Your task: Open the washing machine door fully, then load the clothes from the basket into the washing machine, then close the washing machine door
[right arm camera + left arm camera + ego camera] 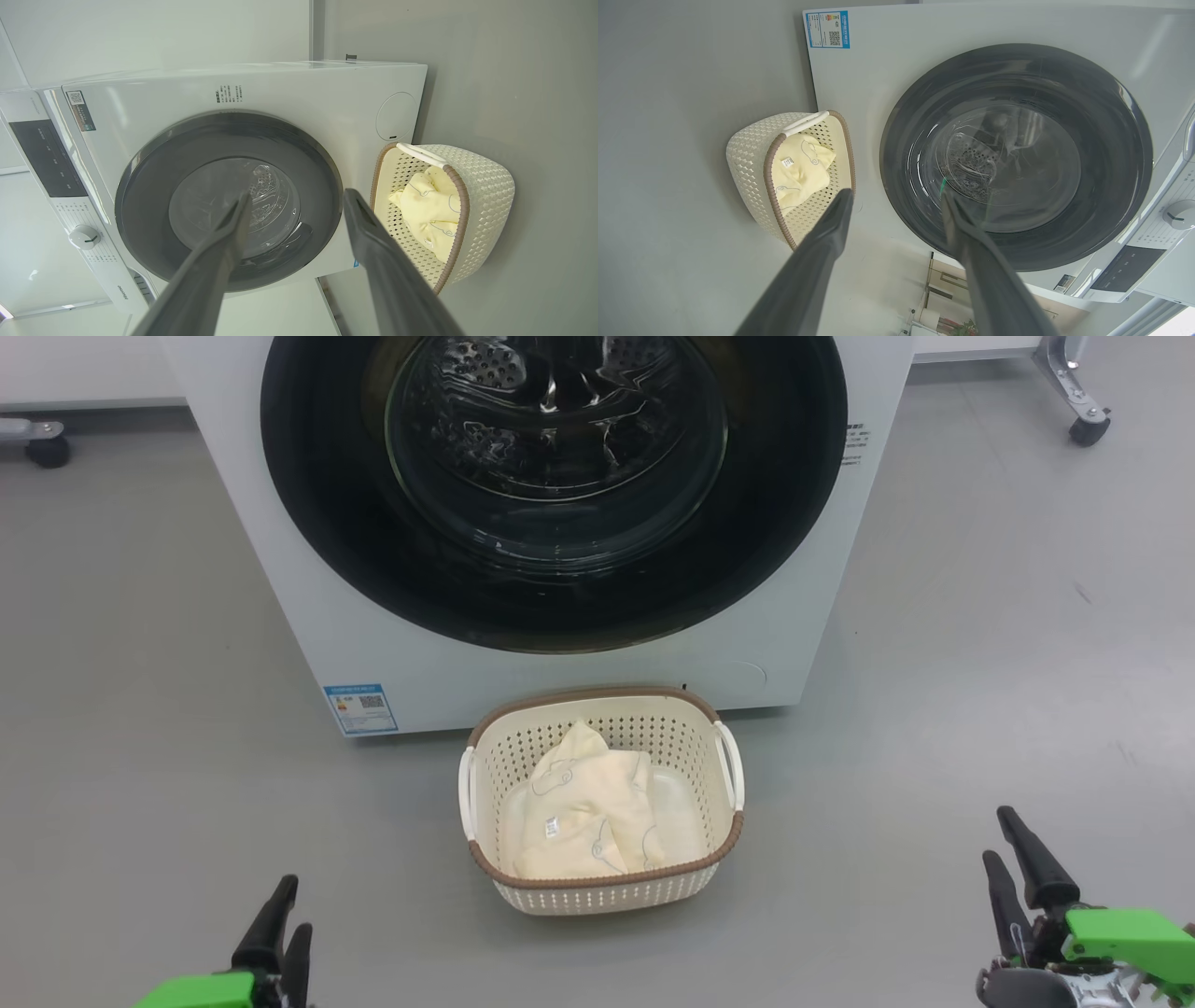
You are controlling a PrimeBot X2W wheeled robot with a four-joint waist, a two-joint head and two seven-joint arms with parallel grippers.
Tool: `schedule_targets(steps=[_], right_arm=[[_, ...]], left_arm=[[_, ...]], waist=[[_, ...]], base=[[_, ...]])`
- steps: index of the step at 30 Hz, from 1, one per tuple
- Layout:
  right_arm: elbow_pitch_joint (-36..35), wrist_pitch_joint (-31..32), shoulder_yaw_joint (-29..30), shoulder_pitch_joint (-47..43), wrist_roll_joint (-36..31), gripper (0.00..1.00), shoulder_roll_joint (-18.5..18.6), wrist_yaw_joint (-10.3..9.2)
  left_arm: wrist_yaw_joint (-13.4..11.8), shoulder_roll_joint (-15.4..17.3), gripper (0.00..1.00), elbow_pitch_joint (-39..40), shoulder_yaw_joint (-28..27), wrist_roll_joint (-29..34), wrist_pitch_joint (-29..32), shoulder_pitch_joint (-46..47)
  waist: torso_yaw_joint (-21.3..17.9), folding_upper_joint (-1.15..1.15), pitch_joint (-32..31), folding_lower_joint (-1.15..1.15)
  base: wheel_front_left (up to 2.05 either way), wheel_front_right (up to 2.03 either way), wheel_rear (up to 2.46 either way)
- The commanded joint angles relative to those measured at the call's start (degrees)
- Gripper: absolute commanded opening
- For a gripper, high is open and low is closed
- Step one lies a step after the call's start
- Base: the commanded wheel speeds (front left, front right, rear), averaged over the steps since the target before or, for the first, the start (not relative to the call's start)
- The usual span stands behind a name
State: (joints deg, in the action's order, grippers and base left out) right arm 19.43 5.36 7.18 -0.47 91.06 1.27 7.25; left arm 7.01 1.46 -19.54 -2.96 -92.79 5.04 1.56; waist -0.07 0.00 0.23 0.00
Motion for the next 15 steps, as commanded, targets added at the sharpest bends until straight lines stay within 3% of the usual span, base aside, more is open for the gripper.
schedule_targets(steps=[1,11,15], right_arm=[[-2.07,-0.59,0.28,3.10,-0.46,1.00,0.95,0.05],[-2.81,-1.93,-0.19,3.69,-2.93,1.00,1.81,0.06],[-2.54,-2.92,-0.66,4.02,-6.19,1.00,2.46,0.07]], left_arm=[[0.06,0.61,1.00,2.30,0.13,0.46,-0.52,3.28],[0.09,1.10,1.00,2.93,1.41,2.17,-2.31,4.19],[0.11,1.73,1.00,3.05,2.09,5.69,-3.52,4.83]], waist=[[0.00,0.00,0.01,0.00],[-0.01,0.00,0.05,0.00],[-0.01,0.00,0.09,0.00]], base=[[0.00,0.00,0.00],[0.00,0.00,0.00],[0.00,0.00,0.00]])
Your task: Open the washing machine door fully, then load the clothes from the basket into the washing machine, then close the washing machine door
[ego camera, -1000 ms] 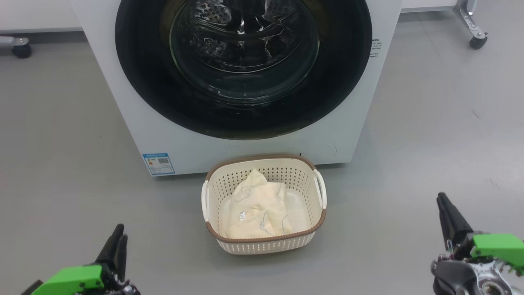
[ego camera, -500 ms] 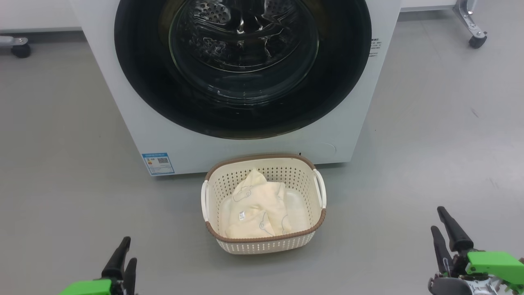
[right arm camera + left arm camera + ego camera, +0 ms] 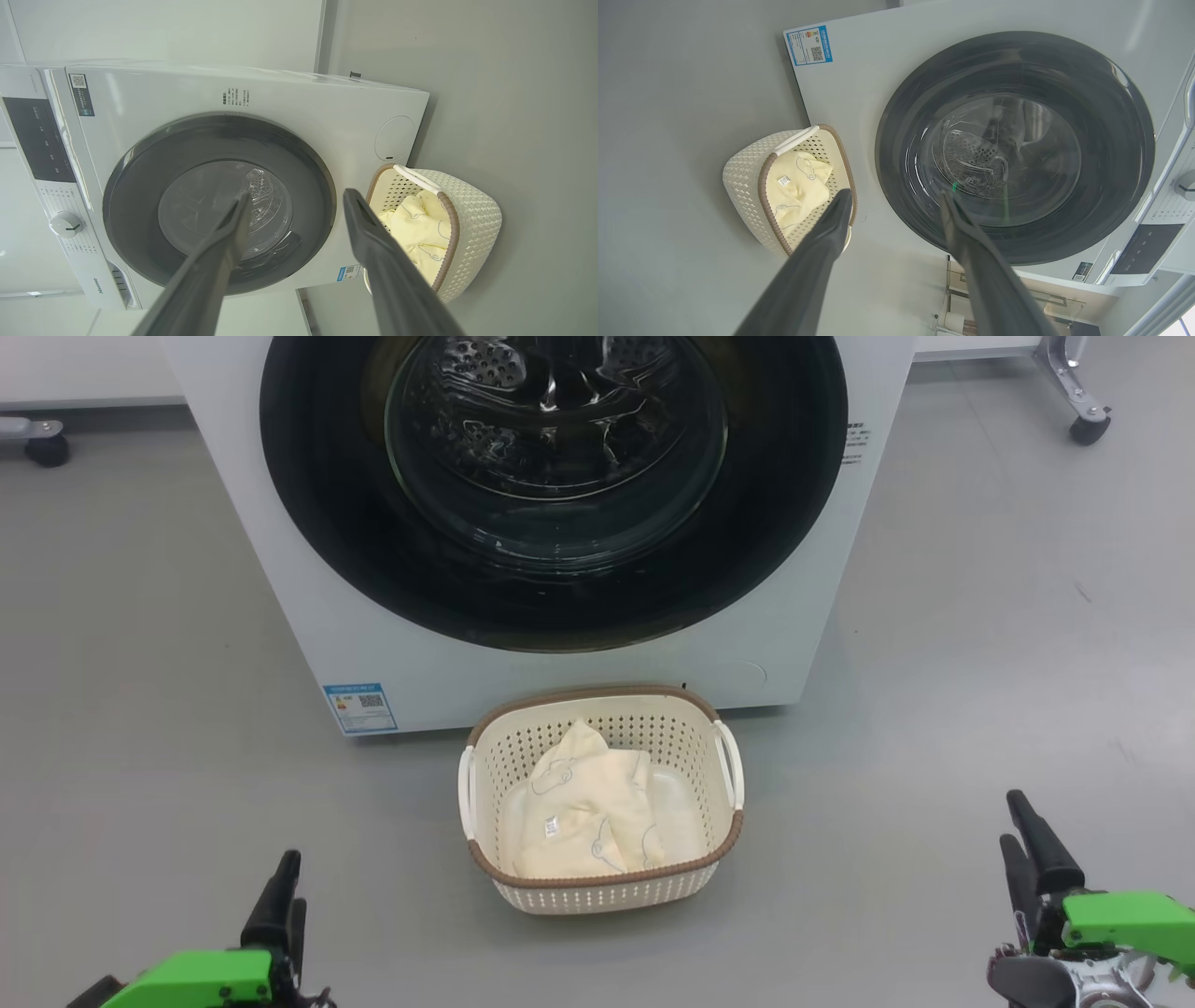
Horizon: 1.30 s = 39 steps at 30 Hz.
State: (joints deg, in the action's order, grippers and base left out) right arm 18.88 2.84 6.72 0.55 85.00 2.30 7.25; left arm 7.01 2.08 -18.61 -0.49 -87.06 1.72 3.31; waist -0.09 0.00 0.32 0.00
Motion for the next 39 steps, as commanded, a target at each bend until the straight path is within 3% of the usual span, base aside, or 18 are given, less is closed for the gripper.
schedule_targets(steps=[1,22,39], right_arm=[[-1.87,-0.61,-0.23,3.11,-0.98,1.00,1.53,0.07],[-2.76,-4.90,0.42,4.90,-29.28,1.00,1.84,0.11],[-3.64,-7.14,-2.19,5.26,-43.39,1.00,1.62,0.14]], left_arm=[[0.12,1.21,1.00,2.16,-0.38,1.09,-0.39,3.26],[-0.46,0.61,1.00,5.07,0.15,28.21,-3.95,4.25],[-0.61,0.74,1.00,5.41,2.34,41.27,-6.66,4.66]], waist=[[0.01,0.00,0.01,0.00],[0.04,0.00,0.23,0.00],[0.01,0.00,-0.11,0.00]], base=[[0.00,0.00,0.00],[0.00,0.00,0.00],[0.00,0.00,0.00]])
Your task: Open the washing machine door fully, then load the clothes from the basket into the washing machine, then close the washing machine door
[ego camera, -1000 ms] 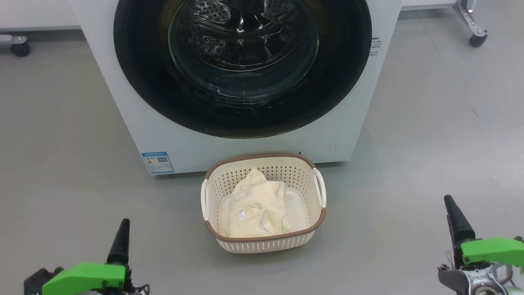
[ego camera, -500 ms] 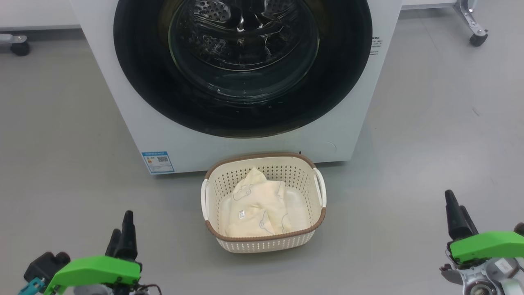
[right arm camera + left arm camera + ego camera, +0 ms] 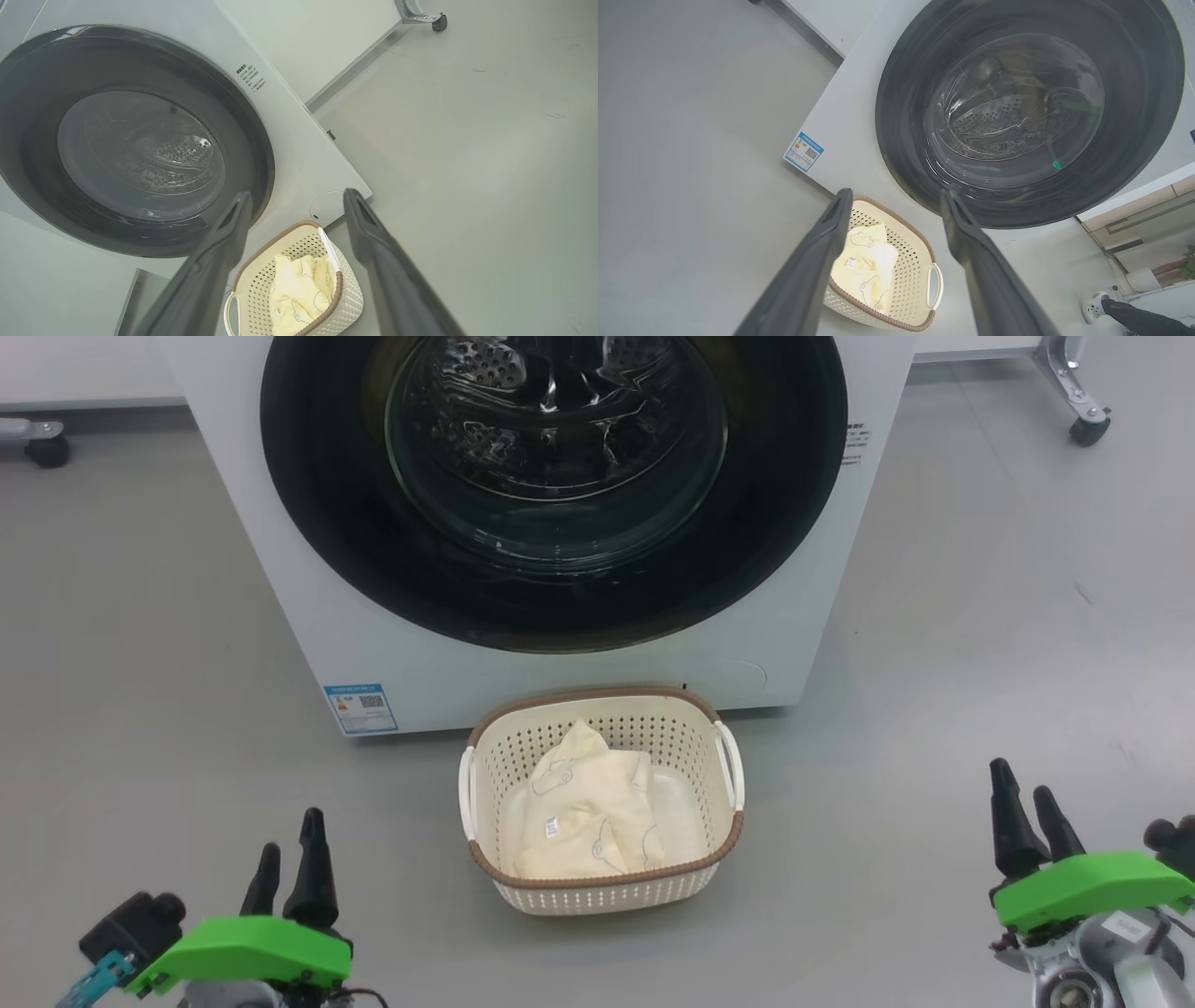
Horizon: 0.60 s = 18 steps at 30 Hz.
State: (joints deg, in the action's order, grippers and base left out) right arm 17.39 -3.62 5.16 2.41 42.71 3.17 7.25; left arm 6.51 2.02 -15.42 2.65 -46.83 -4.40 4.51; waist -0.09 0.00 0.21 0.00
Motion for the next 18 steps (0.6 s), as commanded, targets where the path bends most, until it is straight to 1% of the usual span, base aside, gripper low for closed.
schedule_targets(steps=[1,18], right_arm=[[-2.23,-0.75,-0.81,3.41,-1.86,1.00,0.73,0.14],[-3.14,-2.71,-0.09,3.88,-14.60,1.00,0.30,0.17]], left_arm=[[-0.08,0.80,1.00,2.20,-0.63,1.72,-0.71,3.53],[-0.31,0.83,1.00,0.15,1.49,13.38,-3.58,5.23]], waist=[[0.03,0.00,-0.01,0.00],[0.39,0.00,0.11,0.00]], base=[[0.00,0.00,0.00],[0.00,0.00,0.00]])
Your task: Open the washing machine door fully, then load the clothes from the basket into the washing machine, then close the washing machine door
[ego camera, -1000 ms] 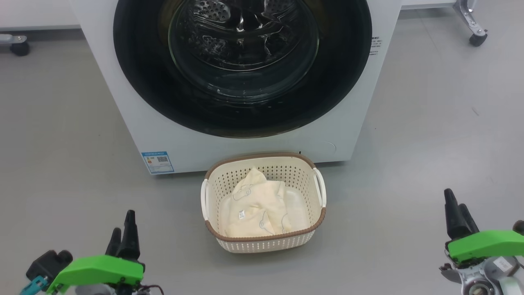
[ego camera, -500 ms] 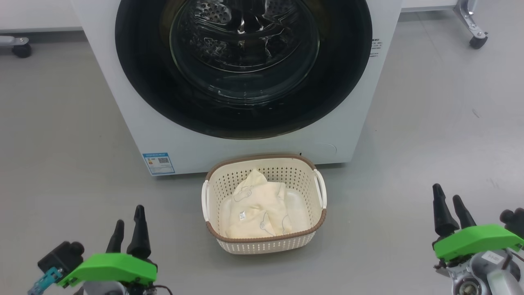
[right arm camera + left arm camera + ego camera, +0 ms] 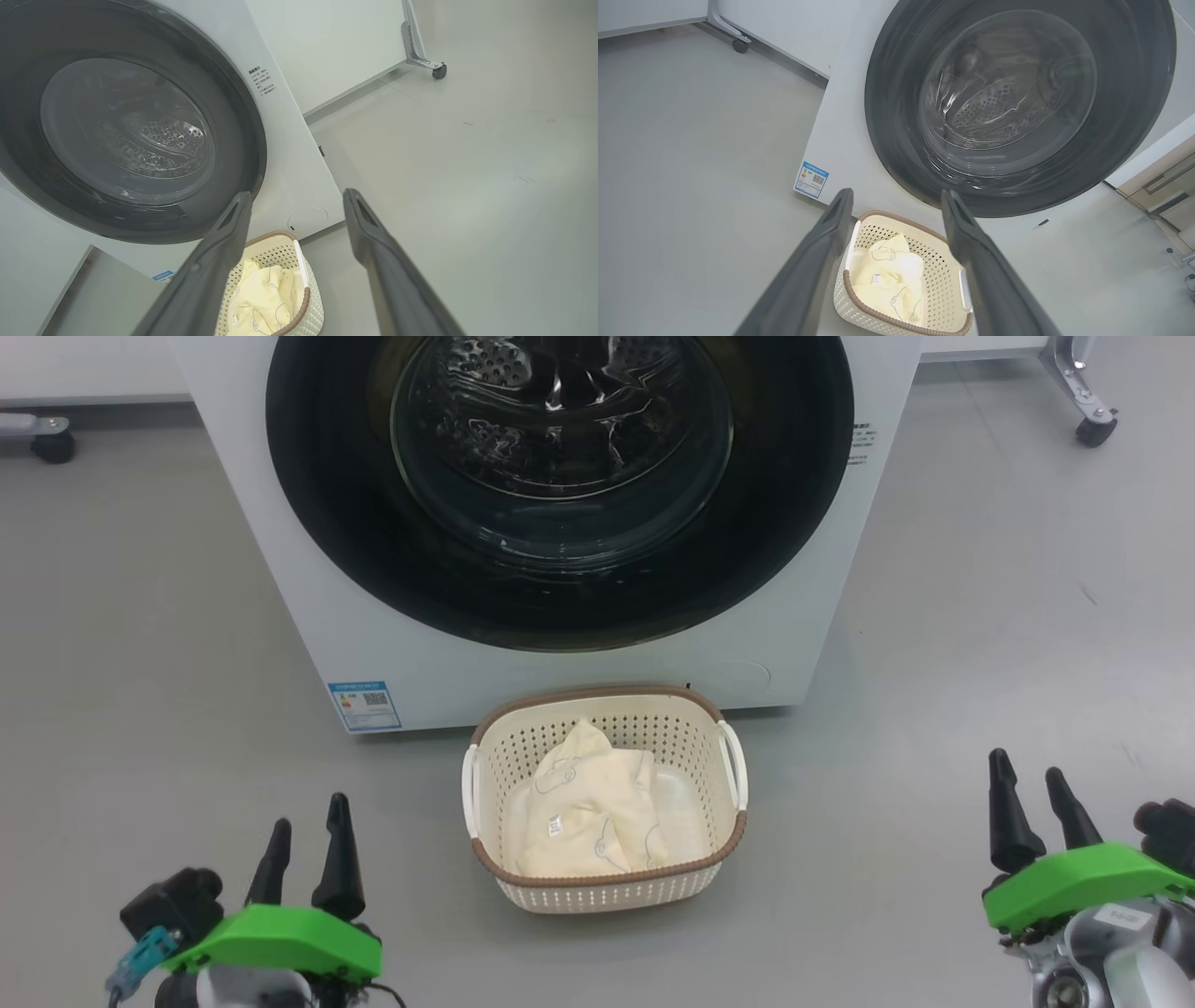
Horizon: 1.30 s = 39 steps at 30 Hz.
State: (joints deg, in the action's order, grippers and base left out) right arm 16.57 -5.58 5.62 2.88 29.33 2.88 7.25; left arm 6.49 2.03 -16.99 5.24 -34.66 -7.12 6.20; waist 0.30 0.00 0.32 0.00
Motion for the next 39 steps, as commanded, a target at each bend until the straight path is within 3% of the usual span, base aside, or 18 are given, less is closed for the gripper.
schedule_targets(steps=[1,39], right_arm=[[-2.36,-0.86,-0.39,3.42,-1.96,1.00,0.53,0.17],[-4.18,-5.21,0.20,4.14,-30.38,1.00,0.05,0.24]], left_arm=[[-0.35,0.82,1.00,1.62,-0.96,1.95,-1.02,3.62],[-1.71,1.24,1.00,-0.20,3.16,28.84,-7.45,7.05]], waist=[[0.03,0.00,-0.01,0.00],[0.55,0.00,0.28,0.00]], base=[[0.00,0.00,0.00],[0.00,0.00,0.00]])
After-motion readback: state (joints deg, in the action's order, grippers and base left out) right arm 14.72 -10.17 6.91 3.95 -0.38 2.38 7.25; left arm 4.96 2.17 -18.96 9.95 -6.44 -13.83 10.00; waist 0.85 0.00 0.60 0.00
